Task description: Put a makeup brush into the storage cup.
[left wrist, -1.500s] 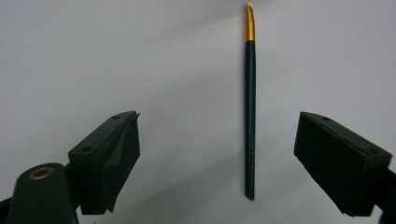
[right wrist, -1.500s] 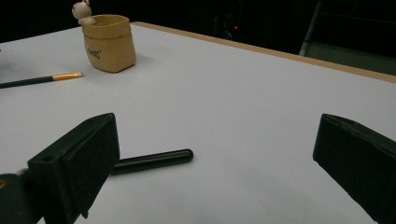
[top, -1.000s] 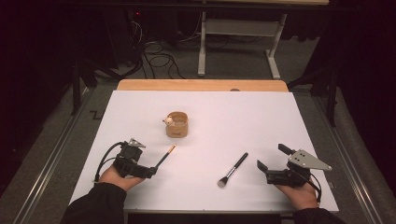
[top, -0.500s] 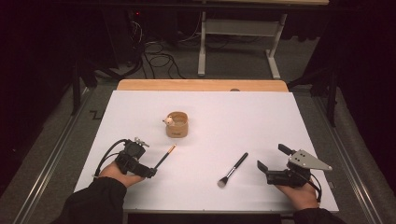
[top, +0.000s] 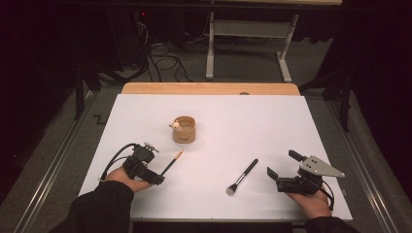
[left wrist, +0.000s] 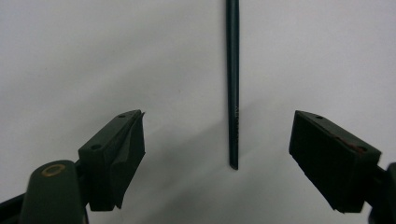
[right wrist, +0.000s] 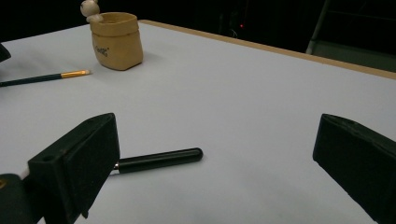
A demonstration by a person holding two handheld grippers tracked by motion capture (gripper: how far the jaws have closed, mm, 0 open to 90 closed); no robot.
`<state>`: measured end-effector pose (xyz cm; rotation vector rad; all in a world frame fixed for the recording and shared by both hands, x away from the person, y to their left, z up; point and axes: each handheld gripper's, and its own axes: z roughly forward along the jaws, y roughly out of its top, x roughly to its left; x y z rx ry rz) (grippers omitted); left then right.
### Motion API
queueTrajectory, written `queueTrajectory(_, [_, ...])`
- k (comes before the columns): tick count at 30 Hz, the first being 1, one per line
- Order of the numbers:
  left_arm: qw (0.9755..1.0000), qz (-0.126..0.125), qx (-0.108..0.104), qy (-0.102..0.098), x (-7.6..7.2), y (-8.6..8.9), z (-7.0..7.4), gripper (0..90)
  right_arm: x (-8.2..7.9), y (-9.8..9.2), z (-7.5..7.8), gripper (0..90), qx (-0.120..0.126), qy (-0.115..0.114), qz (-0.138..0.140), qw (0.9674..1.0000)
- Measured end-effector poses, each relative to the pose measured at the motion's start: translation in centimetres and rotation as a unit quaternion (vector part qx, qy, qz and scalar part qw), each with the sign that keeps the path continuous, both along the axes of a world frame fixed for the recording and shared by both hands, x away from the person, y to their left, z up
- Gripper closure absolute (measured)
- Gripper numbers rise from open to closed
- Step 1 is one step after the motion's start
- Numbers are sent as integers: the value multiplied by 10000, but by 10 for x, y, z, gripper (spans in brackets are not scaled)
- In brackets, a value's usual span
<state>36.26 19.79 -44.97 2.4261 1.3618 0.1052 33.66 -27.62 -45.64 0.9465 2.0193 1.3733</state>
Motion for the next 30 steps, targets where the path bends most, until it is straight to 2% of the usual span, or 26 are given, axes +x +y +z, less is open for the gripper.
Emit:
queueTrajectory(4, [10000, -2, 25, -11, 1, -2, 1, 190, 0, 0, 0, 13, 6, 10, 0, 10000])
queueTrajectory(6, [10000, 13, 48, -44, 1, -3, 2, 225, 0, 0, 0, 13, 12, -15, 26, 10000])
queueTrajectory(9, [10000, 18, 67, 45, 3, -5, 4, 241, 0, 0, 0, 13, 18, -15, 16, 10000])
queueTrajectory(15, [9997, -123, 162, 128, 5, -12, 6, 298, 0, 1, 0, 13, 14, 10, 12, 10000])
queueTrajectory(19, [9990, -242, 322, 170, 7, -18, 4, 383, 0, 0, 0, 13, 9, -21, 38, 10000])
queueTrajectory(24, [9984, -369, 381, 177, 8, -22, 3, 412, 0, 0, 0, 13, 14, -23, 56, 10000])
queueTrajectory(28, [9984, -374, 400, 160, 9, -25, 1, 467, 0, 1, 0, 13, -2, -11, 30, 10000])
queueTrajectory(30, [9979, -422, 468, 178, 11, -26, 0, 531, 0, 1, 0, 14, -9, -25, 41, 10000])
